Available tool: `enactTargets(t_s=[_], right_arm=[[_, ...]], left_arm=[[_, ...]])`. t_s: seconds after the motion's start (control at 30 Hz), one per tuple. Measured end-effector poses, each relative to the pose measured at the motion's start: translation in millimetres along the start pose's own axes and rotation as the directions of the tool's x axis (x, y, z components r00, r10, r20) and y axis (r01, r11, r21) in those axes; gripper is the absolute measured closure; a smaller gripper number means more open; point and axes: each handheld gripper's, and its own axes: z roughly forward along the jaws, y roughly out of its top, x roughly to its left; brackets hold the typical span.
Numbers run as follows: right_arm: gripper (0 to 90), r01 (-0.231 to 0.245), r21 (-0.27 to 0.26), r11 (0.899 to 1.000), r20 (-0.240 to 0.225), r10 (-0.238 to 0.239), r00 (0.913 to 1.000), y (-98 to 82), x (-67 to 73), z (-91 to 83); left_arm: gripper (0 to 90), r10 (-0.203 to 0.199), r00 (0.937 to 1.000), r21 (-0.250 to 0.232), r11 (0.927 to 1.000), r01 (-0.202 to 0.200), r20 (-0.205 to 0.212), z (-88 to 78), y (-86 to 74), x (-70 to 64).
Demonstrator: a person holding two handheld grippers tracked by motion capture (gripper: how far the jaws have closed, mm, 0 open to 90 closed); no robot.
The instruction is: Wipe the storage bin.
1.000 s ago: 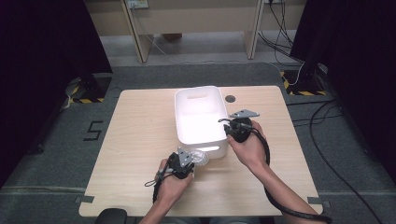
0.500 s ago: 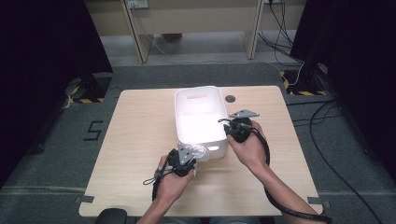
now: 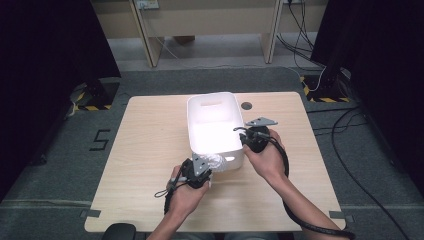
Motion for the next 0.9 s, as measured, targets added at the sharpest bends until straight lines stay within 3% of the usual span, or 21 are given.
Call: enactTargets(t_s=[0.4, 0.9], right_arm=[[74.7, -0.001, -0.001, 1.000, -0.001, 0.001, 1.0000, -0.2, 0.0, -0.1], [74.7, 0.000, 0.000, 1.000, 0.000, 0.000, 1.0000, -0.2, -0.1, 0.0]], left_arm=[[77.0, 0.011, 0.9999, -0.006, 0.9999, -0.011, 0.010, 5.9, 6.6, -6.3], [76.9, 0.034, 0.9993, 0.016, 0.9993, -0.034, 0.017, 17.3, -1.8, -10.1]])
